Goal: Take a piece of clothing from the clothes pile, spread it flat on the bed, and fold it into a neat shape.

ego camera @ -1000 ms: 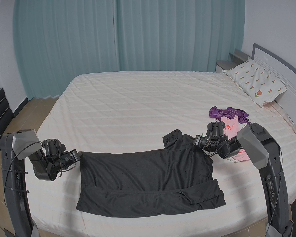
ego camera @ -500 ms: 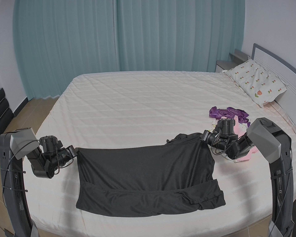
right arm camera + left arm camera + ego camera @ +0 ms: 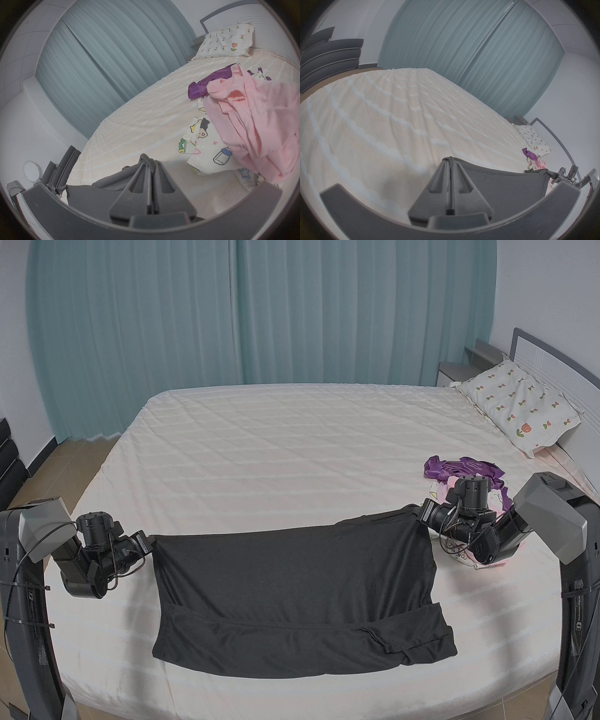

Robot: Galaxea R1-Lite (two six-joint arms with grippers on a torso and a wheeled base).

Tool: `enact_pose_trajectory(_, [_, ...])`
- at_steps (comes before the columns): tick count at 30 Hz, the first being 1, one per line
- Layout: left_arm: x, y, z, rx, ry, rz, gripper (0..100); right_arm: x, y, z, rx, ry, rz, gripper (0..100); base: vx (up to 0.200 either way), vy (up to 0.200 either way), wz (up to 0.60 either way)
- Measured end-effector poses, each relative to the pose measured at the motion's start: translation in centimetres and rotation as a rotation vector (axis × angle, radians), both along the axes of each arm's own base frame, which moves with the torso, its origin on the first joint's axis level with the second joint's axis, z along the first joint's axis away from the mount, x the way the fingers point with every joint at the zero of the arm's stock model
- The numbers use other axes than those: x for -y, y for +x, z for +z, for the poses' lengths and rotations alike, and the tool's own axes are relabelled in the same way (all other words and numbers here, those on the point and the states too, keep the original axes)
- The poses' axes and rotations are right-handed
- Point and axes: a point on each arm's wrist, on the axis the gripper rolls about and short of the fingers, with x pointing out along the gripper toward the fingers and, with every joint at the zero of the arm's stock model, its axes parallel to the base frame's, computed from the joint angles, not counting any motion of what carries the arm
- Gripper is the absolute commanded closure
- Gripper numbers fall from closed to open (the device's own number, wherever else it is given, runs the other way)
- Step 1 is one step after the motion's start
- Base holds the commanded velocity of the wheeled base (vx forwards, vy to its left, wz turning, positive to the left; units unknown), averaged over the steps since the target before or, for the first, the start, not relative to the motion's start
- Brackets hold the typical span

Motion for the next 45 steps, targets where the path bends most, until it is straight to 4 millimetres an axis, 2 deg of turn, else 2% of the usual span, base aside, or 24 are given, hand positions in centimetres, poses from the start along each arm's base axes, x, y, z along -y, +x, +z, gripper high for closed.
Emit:
enact_pose_trajectory(13, [-0.2,-0.2,0.6,0.001,-0.002,0.006,100,0.4,-1.5,0.1,-0.022,0.043,0.045,100,0.0,0.0,0.0])
enact_pose_trajectory(19, [-0.3,-0.1,1.4,0.021,0.002,0.007,100,0.3,-1.5,1.2,0.045,0.088,0.04,100,0.0,0.0,0.0])
enact_pose_trajectory(26, [-0.3,0.0,1.7,0.033,0.005,0.008,100,0.4,-1.9,0.7,0.029,0.095,0.031,100,0.0,0.0,0.0])
enact_pose_trajectory(33, [-0.7,-0.2,1.8,0.034,0.007,0.018,100,0.6,-1.7,1.2,0.076,0.1,0.027,100,0.0,0.0,0.0])
enact_pose_trajectory(45, [-1.0,-0.9,1.9,0.02,0.012,0.025,100,0.7,-3.3,-0.1,0.009,0.095,0.04,100,0.0,0.0,0.0])
